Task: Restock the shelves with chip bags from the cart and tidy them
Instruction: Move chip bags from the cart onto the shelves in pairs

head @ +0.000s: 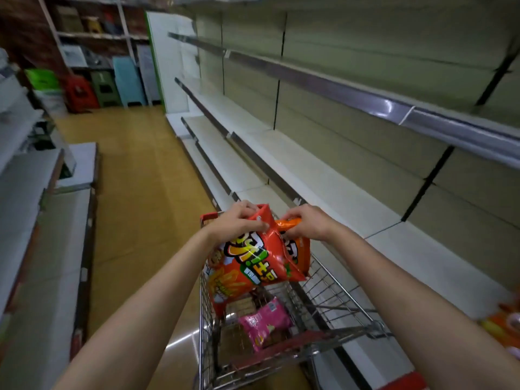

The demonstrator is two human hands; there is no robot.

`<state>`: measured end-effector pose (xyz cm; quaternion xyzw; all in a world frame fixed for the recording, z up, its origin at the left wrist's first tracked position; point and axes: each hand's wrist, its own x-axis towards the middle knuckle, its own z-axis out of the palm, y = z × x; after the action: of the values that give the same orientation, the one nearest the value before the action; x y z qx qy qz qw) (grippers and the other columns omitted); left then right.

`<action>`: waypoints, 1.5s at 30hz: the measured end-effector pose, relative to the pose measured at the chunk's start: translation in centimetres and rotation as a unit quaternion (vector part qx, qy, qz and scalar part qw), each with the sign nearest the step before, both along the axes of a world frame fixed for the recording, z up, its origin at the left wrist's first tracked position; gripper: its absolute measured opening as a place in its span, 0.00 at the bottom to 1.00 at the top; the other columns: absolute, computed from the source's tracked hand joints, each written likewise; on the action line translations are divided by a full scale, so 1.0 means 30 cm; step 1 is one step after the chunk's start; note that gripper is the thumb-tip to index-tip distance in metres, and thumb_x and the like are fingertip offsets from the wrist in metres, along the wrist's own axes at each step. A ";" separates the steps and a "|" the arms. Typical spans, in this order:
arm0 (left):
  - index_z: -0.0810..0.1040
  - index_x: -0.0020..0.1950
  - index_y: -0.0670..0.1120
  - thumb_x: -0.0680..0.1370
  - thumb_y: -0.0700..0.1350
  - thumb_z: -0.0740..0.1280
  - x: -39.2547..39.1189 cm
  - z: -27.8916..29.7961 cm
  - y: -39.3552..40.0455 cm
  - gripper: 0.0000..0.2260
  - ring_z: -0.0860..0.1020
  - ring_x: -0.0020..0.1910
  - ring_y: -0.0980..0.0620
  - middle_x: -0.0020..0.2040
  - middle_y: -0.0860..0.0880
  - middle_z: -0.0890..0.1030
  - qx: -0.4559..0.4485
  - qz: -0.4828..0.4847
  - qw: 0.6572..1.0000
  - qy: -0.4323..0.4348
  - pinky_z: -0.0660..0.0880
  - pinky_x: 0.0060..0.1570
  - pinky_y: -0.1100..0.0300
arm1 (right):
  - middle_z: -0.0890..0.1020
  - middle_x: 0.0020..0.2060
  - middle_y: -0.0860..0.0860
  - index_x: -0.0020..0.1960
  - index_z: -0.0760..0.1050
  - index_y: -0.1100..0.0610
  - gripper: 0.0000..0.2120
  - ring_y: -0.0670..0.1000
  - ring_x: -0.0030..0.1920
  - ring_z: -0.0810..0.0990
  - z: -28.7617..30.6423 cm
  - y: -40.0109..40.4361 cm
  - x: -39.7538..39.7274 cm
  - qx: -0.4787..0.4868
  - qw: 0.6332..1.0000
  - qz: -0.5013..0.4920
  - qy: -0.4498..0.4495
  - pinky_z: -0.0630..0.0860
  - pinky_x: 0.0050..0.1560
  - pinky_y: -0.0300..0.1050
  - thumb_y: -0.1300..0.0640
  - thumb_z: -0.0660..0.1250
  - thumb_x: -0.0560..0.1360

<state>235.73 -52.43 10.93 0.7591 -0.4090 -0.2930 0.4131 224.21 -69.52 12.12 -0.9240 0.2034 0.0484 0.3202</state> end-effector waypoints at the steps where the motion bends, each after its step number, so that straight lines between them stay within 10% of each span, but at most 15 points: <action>1: 0.83 0.44 0.47 0.66 0.57 0.70 -0.010 0.024 -0.003 0.15 0.74 0.56 0.54 0.60 0.50 0.72 0.013 -0.023 1.000 -0.016 0.72 0.58 0.56 | 0.78 0.45 0.47 0.55 0.79 0.51 0.15 0.48 0.44 0.78 0.034 0.011 -0.009 -0.017 1.000 0.010 -0.001 0.70 0.38 0.37 0.57 0.75 0.69; 8: 0.83 0.45 0.41 0.71 0.58 0.72 -0.069 0.103 -0.011 0.19 0.67 0.66 0.53 0.70 0.59 0.59 0.066 -0.134 0.987 -0.056 0.69 0.66 0.51 | 0.77 0.48 0.51 0.51 0.72 0.52 0.16 0.48 0.44 0.75 0.218 0.062 -0.067 -0.062 0.996 -0.005 -0.063 0.73 0.38 0.39 0.57 0.75 0.68; 16: 0.81 0.50 0.35 0.69 0.57 0.74 -0.120 0.135 -0.032 0.25 0.82 0.52 0.41 0.54 0.40 0.83 0.010 -0.140 0.989 0.054 0.75 0.61 0.45 | 0.81 0.50 0.51 0.53 0.75 0.51 0.16 0.49 0.49 0.79 0.276 0.050 -0.168 -0.025 0.989 -0.056 -0.132 0.75 0.45 0.40 0.43 0.71 0.72; 22: 0.79 0.54 0.38 0.46 0.61 0.83 -0.169 0.120 -0.041 0.44 0.84 0.44 0.44 0.48 0.40 0.85 -0.121 -0.062 0.950 0.282 0.82 0.43 0.53 | 0.72 0.64 0.52 0.71 0.64 0.55 0.31 0.47 0.59 0.72 0.281 -0.012 -0.330 0.090 0.945 -0.186 -0.252 0.71 0.57 0.38 0.42 0.67 0.75; 27: 0.81 0.48 0.42 0.56 0.59 0.81 -0.309 0.187 -0.103 0.30 0.84 0.36 0.49 0.40 0.44 0.85 -0.209 -0.069 0.906 0.361 0.81 0.35 0.58 | 0.64 0.73 0.54 0.78 0.49 0.53 0.56 0.53 0.69 0.69 0.210 -0.019 -0.510 0.190 0.946 -0.189 -0.182 0.67 0.69 0.55 0.36 0.74 0.61; 33: 0.78 0.50 0.42 0.73 0.53 0.67 -0.551 0.237 -0.177 0.15 0.84 0.34 0.49 0.38 0.46 0.85 -0.191 -0.087 0.906 0.367 0.81 0.36 0.58 | 0.80 0.53 0.49 0.69 0.62 0.49 0.23 0.48 0.49 0.81 0.163 -0.010 -0.717 0.283 0.892 -0.234 -0.263 0.78 0.48 0.45 0.58 0.66 0.78; 40: 0.79 0.49 0.40 0.80 0.49 0.62 -0.810 0.216 -0.228 0.13 0.84 0.36 0.48 0.40 0.44 0.85 -0.160 -0.062 0.907 0.386 0.81 0.35 0.57 | 0.80 0.55 0.49 0.63 0.66 0.49 0.27 0.48 0.53 0.80 0.088 0.037 -1.058 0.227 0.872 -0.352 -0.253 0.77 0.57 0.48 0.46 0.74 0.70; 45: 0.78 0.51 0.41 0.81 0.54 0.61 -0.959 0.131 -0.247 0.16 0.82 0.38 0.45 0.42 0.42 0.84 -0.075 0.004 0.919 0.387 0.78 0.43 0.53 | 0.81 0.54 0.49 0.63 0.69 0.50 0.26 0.49 0.51 0.81 0.031 0.134 -1.263 0.229 0.836 -0.436 -0.242 0.76 0.45 0.43 0.47 0.75 0.70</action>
<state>206.96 -59.83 14.85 0.5547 -0.2351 -0.5305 0.5963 186.32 -65.51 13.04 -0.6218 0.4846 -0.2760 0.5498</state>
